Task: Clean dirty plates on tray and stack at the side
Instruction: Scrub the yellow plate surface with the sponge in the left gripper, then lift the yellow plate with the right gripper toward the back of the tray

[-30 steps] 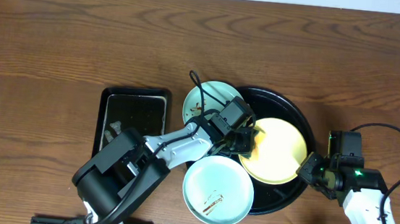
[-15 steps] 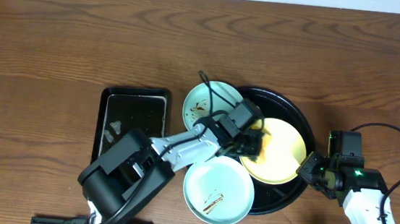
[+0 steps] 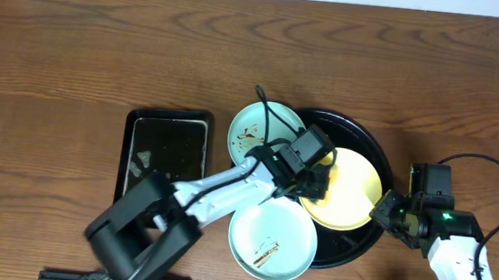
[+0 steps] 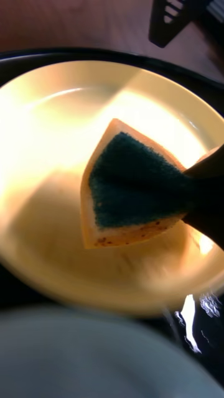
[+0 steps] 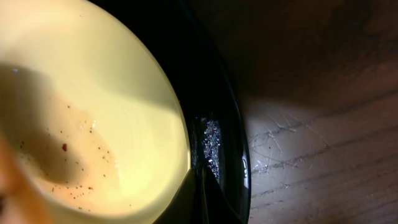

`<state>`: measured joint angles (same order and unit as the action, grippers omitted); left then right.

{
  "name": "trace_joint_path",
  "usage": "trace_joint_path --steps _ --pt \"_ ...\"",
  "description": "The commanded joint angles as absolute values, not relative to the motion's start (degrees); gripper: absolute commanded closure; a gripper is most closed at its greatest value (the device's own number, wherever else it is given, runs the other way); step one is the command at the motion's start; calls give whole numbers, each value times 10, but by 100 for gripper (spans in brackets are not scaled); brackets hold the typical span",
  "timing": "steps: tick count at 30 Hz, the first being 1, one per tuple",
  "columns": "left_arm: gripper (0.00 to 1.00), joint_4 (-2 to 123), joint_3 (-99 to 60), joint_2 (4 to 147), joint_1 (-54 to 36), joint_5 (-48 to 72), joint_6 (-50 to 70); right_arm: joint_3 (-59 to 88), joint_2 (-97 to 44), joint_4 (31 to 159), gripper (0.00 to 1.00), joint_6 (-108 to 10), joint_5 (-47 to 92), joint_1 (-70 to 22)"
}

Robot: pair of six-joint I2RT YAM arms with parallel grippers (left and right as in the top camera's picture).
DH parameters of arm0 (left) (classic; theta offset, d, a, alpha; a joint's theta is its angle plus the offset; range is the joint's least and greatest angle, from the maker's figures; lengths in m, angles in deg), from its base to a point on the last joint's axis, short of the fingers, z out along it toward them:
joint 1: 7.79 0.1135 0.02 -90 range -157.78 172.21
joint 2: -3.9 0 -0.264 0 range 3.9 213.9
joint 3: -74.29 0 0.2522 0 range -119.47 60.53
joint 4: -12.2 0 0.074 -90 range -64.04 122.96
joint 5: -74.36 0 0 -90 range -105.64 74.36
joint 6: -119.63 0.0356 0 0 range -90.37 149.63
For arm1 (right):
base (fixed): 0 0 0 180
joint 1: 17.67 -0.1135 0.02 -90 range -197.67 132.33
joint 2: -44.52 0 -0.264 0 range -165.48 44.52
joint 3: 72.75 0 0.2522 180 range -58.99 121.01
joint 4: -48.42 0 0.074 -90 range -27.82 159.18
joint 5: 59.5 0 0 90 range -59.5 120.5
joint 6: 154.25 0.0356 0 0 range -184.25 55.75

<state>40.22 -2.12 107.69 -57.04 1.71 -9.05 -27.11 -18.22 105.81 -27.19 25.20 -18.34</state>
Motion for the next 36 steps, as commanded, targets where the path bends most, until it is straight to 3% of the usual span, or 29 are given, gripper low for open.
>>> trace_joint_path --steps 1,8,11,14,18,21,36 --pt "93 444 -33 1010 -551 -58 -48 -262 -181 1057 98 -264 260 -188" --pt "93 591 -33 906 -508 -193 -33 -262 -186 1057 98 -266 260 -188" --pt "93 646 -32 888 -482 -223 -27 -262 -199 1057 66 -266 260 -188" --pt "92 674 -32 889 -458 -228 -12 -262 -219 1052 55 -266 252 -188" --pt "93 682 -30 889 -436 -228 3 -262 -241 1036 48 -261 223 -188" --pt "93 682 -30 889 -427 -228 15 -262 -252 1024 56 -244 213 -188" --pt "93 684 -25 889 -425 -228 22 -262 -260 973 70 -175 208 -188"
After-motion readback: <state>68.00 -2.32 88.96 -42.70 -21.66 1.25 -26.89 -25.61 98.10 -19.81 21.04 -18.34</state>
